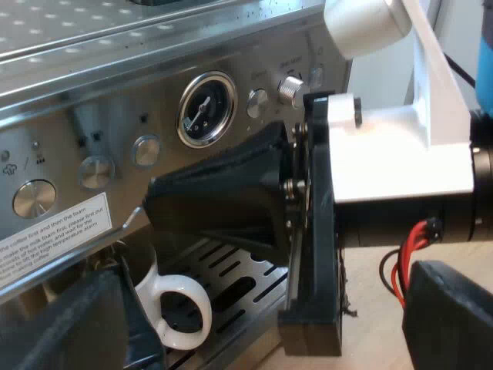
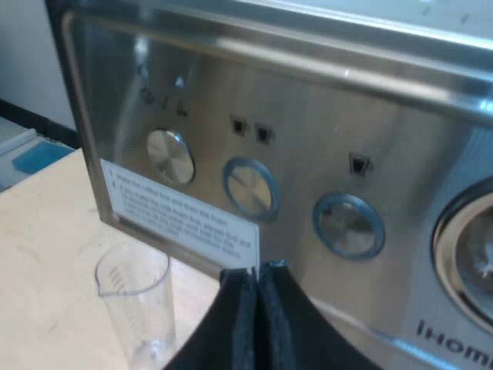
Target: Place mug into machine
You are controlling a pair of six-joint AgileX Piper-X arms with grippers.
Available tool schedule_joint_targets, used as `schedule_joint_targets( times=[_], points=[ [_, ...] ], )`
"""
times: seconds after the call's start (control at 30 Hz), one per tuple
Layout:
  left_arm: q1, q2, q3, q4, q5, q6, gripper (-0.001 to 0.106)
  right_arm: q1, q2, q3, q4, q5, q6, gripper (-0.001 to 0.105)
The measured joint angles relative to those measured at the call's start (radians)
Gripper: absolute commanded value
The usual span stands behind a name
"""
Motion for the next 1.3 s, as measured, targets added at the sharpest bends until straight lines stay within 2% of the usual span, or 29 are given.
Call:
schedule_joint_targets(
  times=[0.33, 1.3],
  points=[
    [0.0, 0.0, 0.0, 0.0, 0.003, 0.0, 0.079, -0.011, 0.0, 0.0, -0.023, 0.049, -0.003, 0.0],
    [0.0, 0.0, 0.0, 0.0, 0.003, -0.001, 0.079, -0.023, 0.034, -0.002, -0.074, 0.059, -0.004, 0.0]
  ],
)
